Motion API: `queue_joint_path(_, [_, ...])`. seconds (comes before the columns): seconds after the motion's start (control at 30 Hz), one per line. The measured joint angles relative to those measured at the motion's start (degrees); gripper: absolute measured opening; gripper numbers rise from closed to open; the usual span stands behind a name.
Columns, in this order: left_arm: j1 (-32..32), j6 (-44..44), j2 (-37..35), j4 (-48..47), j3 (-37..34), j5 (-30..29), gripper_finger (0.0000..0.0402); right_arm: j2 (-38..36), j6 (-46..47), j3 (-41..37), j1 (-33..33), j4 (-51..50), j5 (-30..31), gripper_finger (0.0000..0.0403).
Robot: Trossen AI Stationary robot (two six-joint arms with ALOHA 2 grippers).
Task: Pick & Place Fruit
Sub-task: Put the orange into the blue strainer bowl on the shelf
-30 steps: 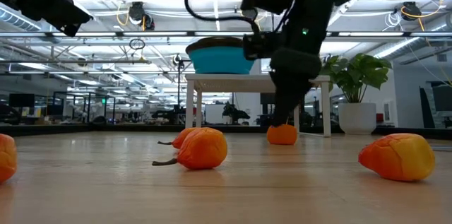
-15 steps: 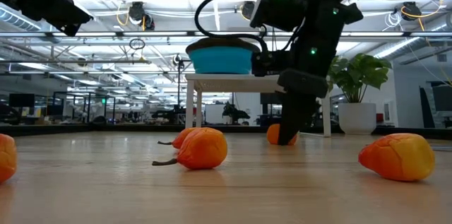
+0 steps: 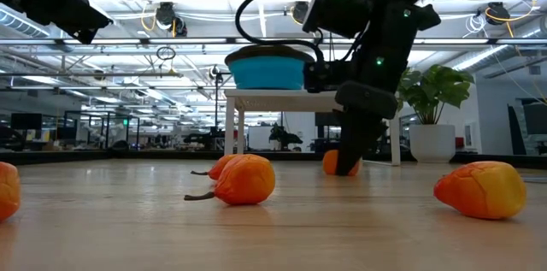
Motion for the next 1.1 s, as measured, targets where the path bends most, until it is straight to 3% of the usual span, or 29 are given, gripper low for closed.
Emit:
queue_joint_path(0.27, [0.0, -0.1, 0.0, 0.0, 0.0, 0.0, 0.0033, 0.0, 2.4, -0.1, -0.1, 5.0, 0.2, 0.0155])
queue_joint_path(0.47, [0.0, -0.8, 0.1, 1.4, 0.0, 0.0, 0.0033, -2.9, 7.1, -0.1, -0.1, 11.9, -3.0, 0.0145])
queue_joint_path(0.77, [0.0, -1.6, 1.6, 7.7, 0.1, -0.1, 0.0033, -8.8, 10.5, 0.0, -0.3, 34.0, -4.3, 0.0143])
queue_joint_path(1.1, [0.0, 1.3, 5.3, 14.9, 0.1, 0.0, 0.0033, -9.3, 17.0, 0.0, -2.4, 57.4, -4.1, 0.0144])
